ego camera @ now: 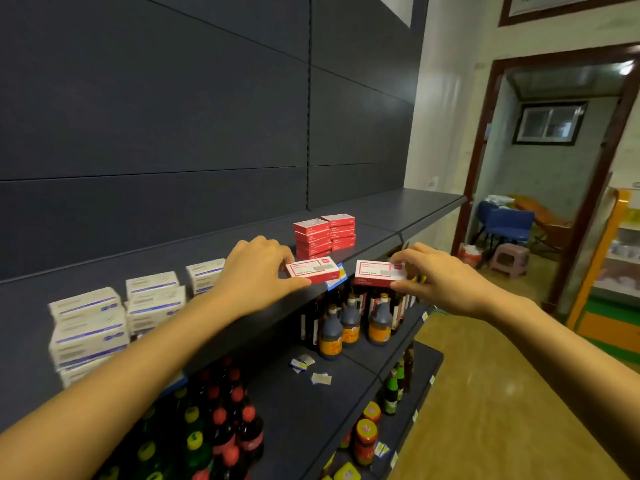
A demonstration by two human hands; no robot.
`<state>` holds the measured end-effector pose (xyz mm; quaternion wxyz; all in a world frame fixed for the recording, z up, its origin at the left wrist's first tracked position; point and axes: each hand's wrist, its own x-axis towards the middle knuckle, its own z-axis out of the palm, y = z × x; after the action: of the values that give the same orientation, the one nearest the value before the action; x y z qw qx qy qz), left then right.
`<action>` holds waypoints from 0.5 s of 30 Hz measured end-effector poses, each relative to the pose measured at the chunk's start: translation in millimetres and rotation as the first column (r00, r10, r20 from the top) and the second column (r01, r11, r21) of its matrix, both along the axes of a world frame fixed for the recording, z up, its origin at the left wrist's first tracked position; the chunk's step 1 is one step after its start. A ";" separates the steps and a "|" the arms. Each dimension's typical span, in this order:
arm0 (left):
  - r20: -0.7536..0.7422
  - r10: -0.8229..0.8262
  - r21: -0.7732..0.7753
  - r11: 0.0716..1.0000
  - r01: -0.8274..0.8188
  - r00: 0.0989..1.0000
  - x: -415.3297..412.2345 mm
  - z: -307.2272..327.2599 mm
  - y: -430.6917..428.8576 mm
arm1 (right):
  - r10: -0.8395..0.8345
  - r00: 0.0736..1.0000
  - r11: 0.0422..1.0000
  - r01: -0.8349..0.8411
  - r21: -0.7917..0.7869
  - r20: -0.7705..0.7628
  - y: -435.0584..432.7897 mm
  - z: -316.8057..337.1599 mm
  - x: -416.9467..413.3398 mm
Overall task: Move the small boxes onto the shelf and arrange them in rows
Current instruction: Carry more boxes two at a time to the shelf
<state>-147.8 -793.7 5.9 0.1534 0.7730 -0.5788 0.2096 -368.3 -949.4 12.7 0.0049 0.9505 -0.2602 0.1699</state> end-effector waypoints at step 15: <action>-0.070 0.244 -0.022 0.969 -0.246 0.967 23.0 -46.0 -112.7 | 0.305 0.952 0.942 -0.303 0.146 0.009 -163.1 -18.4 89.2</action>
<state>-124.9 -906.4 -40.1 0.1575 0.8426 -0.4703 0.2097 -279.1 -1112.5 -5.7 -0.0890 0.9782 -0.1221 0.1426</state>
